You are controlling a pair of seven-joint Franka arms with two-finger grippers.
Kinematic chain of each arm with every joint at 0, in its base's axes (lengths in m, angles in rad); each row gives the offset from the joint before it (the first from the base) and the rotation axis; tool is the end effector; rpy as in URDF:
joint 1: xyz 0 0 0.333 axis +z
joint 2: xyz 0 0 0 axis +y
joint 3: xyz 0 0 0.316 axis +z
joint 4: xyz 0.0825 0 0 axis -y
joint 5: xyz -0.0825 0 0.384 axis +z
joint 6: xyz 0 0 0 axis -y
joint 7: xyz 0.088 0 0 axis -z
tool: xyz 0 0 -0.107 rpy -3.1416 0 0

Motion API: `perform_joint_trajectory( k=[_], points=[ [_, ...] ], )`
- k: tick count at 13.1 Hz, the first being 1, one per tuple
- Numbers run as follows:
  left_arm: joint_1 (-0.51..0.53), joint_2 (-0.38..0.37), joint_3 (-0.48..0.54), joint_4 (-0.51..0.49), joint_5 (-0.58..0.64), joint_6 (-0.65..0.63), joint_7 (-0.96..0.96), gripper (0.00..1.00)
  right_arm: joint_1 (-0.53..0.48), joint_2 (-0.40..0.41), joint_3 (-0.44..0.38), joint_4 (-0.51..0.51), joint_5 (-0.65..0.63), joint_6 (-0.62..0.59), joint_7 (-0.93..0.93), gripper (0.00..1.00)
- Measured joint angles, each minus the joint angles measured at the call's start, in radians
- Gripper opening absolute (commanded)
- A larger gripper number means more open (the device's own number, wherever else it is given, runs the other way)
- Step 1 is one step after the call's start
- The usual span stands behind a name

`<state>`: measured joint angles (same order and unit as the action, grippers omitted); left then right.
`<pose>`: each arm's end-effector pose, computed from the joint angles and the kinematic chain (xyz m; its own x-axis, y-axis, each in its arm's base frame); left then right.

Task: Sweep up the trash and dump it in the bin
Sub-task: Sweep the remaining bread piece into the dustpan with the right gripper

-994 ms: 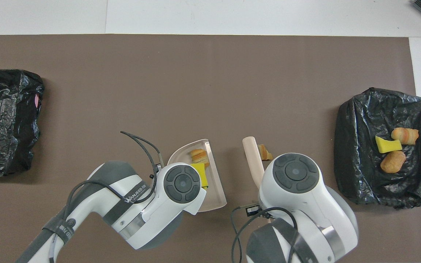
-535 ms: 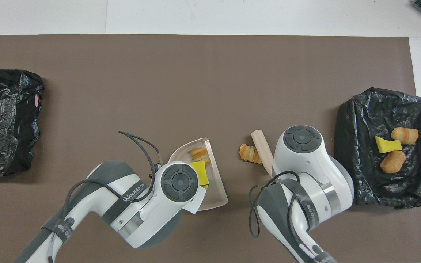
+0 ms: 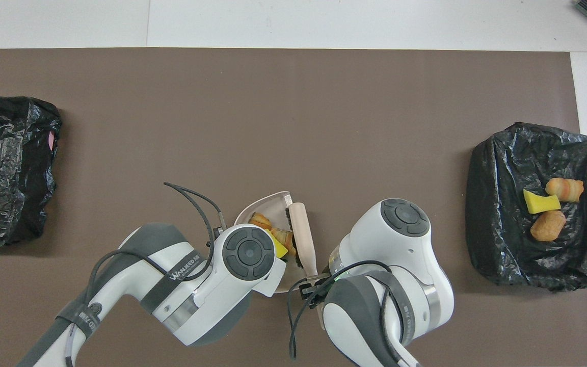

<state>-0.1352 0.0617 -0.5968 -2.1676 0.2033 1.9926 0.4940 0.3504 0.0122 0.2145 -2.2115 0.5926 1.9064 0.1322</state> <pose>0.3937 -0.3354 0.3550 0.2275 -0.9382 -0.2608 -0.9721 -0.2347 -0.0037 0.4001 0.3011 0.3611 0.8848 0.2167 -0.4125 0.0407 -0.9178 -0.3950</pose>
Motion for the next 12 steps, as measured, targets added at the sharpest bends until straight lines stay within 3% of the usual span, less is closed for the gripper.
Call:
perform_joint_trajectory(
  k=[6, 12],
  points=[
    [0.003, 0.000, 0.001, 0.000, 0.000, 0.002, 0.014, 0.00, 0.000, -0.005, -0.004, -0.001, 0.006, 0.003, 0.002, 0.00],
    [0.028, 0.001, 0.006, 0.001, 0.000, 0.016, 0.119, 0.00, 0.014, -0.021, -0.003, 0.039, -0.248, 0.004, 0.099, 0.00]
  ],
)
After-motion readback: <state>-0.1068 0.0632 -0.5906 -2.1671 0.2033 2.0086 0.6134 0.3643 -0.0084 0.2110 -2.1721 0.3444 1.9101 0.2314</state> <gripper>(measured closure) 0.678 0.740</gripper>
